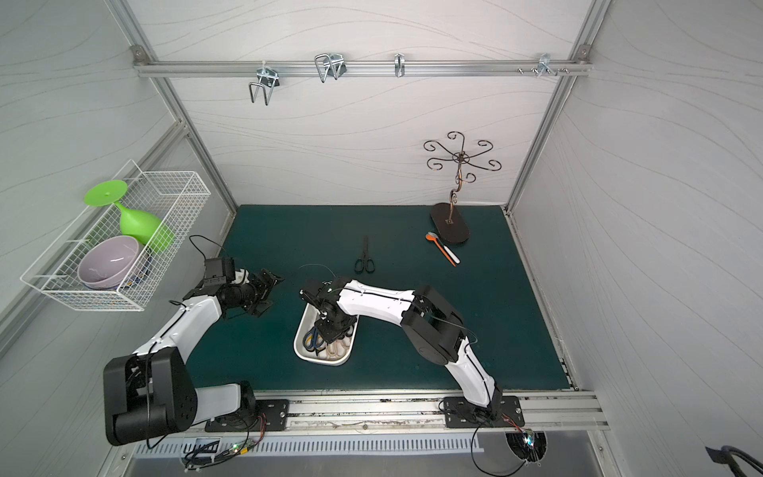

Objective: Take the scissors out of the storage box
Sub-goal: Pick up the scissors from the storage box.

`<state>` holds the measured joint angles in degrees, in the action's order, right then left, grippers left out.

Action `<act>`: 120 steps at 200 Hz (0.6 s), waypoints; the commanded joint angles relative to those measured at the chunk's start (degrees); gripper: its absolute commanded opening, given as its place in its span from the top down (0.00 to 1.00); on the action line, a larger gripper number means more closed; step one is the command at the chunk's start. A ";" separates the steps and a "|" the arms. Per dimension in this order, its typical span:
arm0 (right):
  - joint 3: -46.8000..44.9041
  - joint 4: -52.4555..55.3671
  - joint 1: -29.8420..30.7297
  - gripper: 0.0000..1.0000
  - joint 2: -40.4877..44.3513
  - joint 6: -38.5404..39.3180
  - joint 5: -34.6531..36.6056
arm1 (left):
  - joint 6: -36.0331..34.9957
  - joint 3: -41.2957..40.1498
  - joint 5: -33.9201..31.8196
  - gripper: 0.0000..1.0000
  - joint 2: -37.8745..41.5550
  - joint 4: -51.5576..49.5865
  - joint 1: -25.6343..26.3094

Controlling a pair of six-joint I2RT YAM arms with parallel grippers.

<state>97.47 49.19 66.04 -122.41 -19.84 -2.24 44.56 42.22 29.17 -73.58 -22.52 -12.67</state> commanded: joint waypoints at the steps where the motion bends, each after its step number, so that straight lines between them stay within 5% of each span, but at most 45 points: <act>1: 0.94 -0.16 -0.30 0.99 -1.28 0.53 0.47 | -0.68 -0.12 0.28 0.10 1.14 0.20 -0.34; 120: 4.28 1.89 -0.69 1.00 1.89 1.83 1.28 | -0.43 -0.04 0.39 0.10 0.28 0.61 -0.32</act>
<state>100.25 50.24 65.82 -122.39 -19.20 -2.07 44.58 42.04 29.19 -73.54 -22.50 -12.67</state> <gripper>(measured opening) 0.086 0.901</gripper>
